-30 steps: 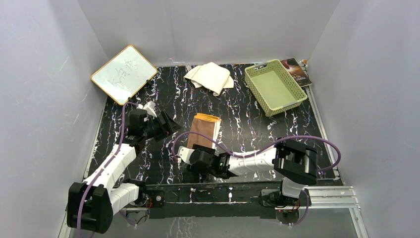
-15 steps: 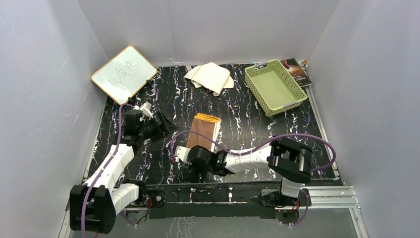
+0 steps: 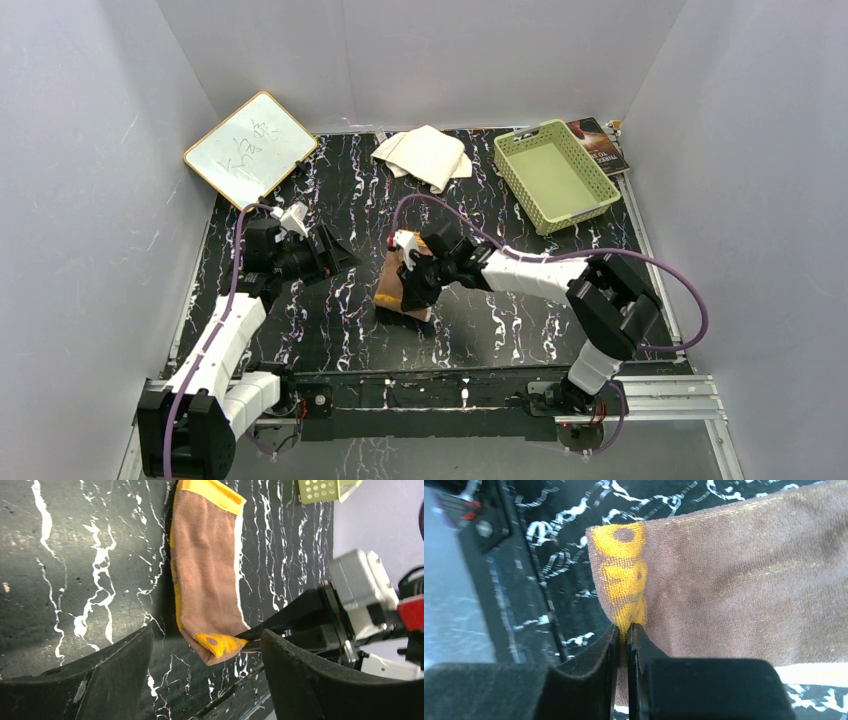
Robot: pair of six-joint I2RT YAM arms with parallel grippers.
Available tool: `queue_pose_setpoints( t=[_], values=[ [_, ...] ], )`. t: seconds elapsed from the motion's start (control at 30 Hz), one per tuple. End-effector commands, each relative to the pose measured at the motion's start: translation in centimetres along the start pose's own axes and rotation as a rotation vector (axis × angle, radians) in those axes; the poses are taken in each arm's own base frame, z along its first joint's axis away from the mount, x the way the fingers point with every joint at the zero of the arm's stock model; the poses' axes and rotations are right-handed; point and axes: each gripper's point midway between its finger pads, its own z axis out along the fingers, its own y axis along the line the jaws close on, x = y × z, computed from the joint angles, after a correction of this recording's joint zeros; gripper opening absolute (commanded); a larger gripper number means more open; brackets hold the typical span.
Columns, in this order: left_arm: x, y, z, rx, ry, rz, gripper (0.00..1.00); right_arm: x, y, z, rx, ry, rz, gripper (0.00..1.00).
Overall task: Roll the towels
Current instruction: Roll the towel at the center of the board.
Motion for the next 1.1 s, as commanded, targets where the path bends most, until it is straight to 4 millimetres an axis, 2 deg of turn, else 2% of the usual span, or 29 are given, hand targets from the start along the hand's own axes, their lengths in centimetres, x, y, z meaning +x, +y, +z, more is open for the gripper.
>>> queue_pose_setpoints(
  t=[0.0,0.1,0.3,0.5,0.7,0.8,1.0,1.07],
  values=[
    [-0.1,-2.8,-1.2,0.123,0.029,0.056,0.77,-2.5,3.6,-0.6,-0.258,-0.019,0.115,0.07],
    [0.1,-3.4,-1.3,0.163,0.045,0.065,0.76,-1.9,2.5,0.5,-0.289,0.013,0.202,0.05],
    [0.8,-3.7,-1.3,0.193,0.075,0.064,0.74,-2.9,0.3,0.7,-0.376,-0.013,0.346,0.05],
    [1.7,-4.1,-1.2,0.245,0.111,0.048,0.65,-2.2,-2.1,1.7,-0.388,0.015,0.477,0.05],
    [2.8,-4.7,-1.1,0.310,0.142,-0.003,0.44,0.4,-4.5,3.5,-0.363,0.064,0.631,0.06],
    [3.6,-4.6,-0.7,0.325,0.151,-0.042,0.27,1.9,-5.5,4.2,-0.358,0.087,0.709,0.09],
    [6.5,-4.4,2.1,0.338,0.206,-0.093,0.00,3.8,-6.6,5.0,-0.333,0.115,0.795,0.14],
    [7.6,-4.6,3.4,0.332,0.234,-0.087,0.00,4.0,-6.8,5.0,-0.328,0.119,0.804,0.15]
  ],
)
